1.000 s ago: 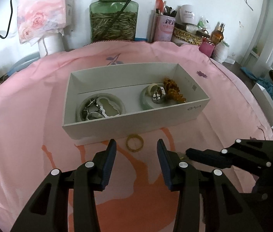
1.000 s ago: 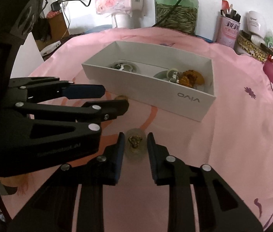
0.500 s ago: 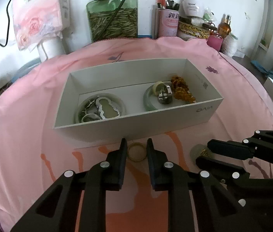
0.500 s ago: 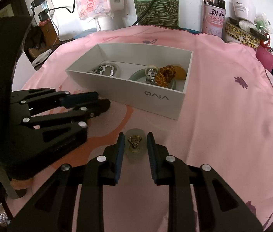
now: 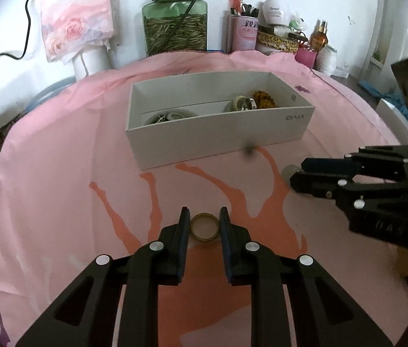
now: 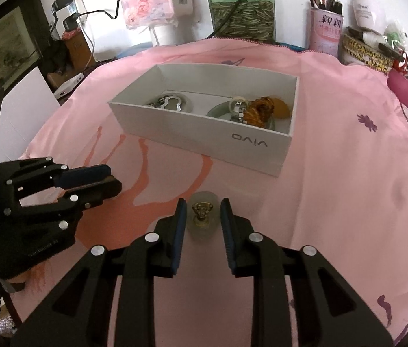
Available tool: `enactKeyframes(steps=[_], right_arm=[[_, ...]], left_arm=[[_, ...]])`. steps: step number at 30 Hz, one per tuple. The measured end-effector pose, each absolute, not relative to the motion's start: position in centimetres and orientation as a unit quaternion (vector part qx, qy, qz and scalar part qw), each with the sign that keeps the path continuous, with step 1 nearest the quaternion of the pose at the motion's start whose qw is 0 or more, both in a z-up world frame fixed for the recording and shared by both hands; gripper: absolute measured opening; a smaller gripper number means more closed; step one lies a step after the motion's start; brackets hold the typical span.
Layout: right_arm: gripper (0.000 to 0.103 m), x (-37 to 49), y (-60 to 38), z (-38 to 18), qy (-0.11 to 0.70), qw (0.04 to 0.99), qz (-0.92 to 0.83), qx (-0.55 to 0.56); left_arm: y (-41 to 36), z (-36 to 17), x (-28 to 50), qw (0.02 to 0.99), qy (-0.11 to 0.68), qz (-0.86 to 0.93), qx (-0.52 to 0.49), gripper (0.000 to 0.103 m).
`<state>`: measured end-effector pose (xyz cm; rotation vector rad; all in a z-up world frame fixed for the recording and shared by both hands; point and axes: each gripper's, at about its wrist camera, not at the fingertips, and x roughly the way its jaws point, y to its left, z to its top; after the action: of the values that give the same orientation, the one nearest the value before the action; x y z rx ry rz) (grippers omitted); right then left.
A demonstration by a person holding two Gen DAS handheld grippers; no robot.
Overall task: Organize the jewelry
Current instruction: 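Grasp the gold ring with the left tool while the right tool grips the jade pendant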
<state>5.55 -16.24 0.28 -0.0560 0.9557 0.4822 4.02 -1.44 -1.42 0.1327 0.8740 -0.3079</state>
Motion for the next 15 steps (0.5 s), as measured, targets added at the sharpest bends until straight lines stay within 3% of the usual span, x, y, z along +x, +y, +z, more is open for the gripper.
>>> enactKeyframes(steps=[5,15], right_arm=[[0.033,5.7,-17.2,0.7,0.455,0.861,0.226,-0.011],[0.033,5.1,-16.1,0.7,0.453,0.861,0.229,-0.027]], left_arm=[[-1.1,-1.3,4.1,0.889,0.425,-0.162,0.05,0.029],[0.8,-0.5,4.6,0.887,0.432,-0.165,-0.005,0.03]])
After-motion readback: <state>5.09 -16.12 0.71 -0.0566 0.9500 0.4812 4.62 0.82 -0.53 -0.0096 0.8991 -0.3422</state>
